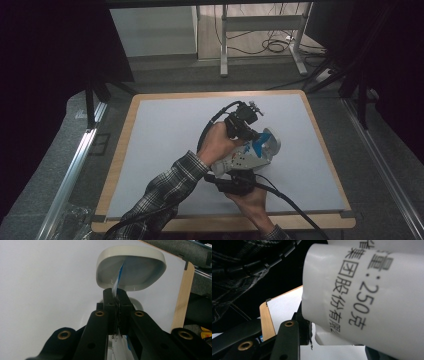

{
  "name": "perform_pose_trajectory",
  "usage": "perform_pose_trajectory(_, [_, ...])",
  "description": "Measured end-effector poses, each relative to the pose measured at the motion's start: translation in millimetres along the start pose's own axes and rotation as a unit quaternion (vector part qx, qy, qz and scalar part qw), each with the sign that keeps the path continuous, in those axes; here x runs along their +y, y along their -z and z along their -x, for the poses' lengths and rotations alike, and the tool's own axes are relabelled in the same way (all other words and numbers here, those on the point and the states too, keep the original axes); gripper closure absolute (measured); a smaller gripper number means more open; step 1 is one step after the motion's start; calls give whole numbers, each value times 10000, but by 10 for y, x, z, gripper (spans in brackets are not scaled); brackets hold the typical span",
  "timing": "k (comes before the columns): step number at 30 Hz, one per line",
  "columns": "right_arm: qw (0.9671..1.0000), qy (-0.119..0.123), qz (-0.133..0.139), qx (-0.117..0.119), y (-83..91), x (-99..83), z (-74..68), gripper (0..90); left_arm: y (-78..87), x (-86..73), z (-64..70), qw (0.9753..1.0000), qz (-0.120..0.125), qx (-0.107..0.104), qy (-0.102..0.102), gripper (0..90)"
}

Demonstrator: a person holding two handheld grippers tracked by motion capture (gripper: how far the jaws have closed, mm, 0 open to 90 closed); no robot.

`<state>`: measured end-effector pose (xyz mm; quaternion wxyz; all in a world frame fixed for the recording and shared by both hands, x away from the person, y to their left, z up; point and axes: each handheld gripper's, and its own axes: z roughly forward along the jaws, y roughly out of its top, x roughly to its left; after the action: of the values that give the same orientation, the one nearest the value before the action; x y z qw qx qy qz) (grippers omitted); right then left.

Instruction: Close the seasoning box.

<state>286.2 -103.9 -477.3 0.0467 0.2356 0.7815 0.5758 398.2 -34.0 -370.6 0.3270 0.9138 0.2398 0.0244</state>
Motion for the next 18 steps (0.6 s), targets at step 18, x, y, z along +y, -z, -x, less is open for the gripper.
perform_pose_trajectory(18, [9997,135,-159,-142,-27,-63,27,607,34,-66,-10,9997,252,-30,40,882])
